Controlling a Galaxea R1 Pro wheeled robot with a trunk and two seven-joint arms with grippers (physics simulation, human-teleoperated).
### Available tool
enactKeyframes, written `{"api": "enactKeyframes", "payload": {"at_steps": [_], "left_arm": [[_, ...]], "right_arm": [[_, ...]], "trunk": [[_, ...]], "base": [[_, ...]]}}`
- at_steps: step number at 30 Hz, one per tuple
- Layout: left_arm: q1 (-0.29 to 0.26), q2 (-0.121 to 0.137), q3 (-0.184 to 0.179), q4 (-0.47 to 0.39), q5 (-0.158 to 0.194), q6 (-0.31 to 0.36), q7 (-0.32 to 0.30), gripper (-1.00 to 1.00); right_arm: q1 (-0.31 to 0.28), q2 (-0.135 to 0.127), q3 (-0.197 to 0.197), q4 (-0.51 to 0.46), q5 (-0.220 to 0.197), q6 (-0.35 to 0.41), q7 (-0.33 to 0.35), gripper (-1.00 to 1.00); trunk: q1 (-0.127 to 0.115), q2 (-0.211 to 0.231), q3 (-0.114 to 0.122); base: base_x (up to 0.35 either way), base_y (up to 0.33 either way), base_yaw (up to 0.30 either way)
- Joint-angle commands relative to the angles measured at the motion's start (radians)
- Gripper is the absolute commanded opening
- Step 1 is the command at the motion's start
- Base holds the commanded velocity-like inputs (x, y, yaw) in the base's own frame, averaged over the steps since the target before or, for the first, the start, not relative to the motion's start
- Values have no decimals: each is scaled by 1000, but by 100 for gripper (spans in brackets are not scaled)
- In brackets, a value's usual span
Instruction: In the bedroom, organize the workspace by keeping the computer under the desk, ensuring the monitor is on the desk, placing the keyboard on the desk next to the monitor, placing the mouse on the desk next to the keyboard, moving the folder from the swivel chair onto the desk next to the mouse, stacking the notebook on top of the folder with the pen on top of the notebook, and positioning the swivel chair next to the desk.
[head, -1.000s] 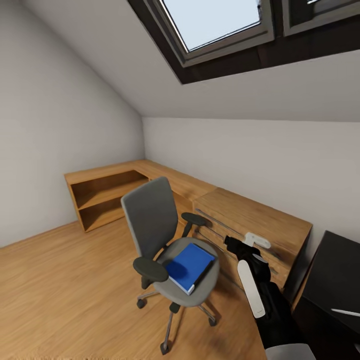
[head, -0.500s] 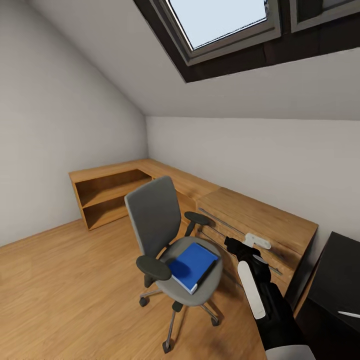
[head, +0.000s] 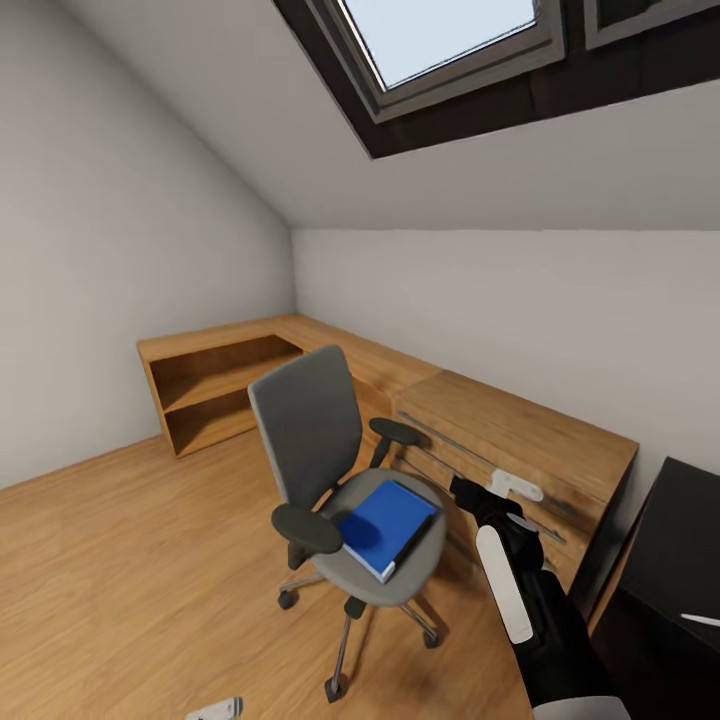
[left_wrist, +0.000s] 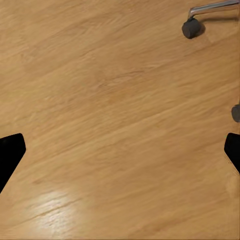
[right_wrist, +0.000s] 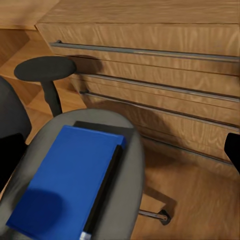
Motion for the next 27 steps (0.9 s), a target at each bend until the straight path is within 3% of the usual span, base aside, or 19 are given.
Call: {"api": "enactKeyframes", "payload": {"at_steps": [1, 3, 7, 8, 15, 20, 27], "left_arm": [[-2, 0, -8, -3, 4, -15, 4, 100], [-2, 1, -9, -11, 4, -69, 5, 100], [-2, 3, -9, -17, 4, -79, 5, 100], [-2, 17, -7, -19, 4, -83, 4, 100], [-2, 49, 8, -20, 4, -96, 1, 100], [-2, 97, 102, -27, 4, -107, -67, 100], [-2, 206, 230, -120, 4, -110, -259, 100]], "right_arm": [[-1, 0, 1, -1, -9, 2, -9, 100], [-1, 0, 1, -1, -10, 2, -9, 100], [0, -1, 1, -1, -9, 2, -9, 100], [3, -2, 1, -1, -8, 2, -9, 100], [6, -2, 1, -1, -8, 2, -9, 100], [10, -2, 1, -1, -8, 2, -9, 100], [11, -2, 12, -1, -7, 2, -9, 100]], "trunk": [[4, -8, -4], [12, -22, -11], [27, -50, -23], [31, -57, -26], [58, -106, -48], [77, -141, -64], [104, -190, -86]], "base": [[0, 0, 0], [0, 0, 0], [0, 0, 0], [0, 0, 0], [0, 0, 38], [0, 0, 192], [0, 0, 254]]}}
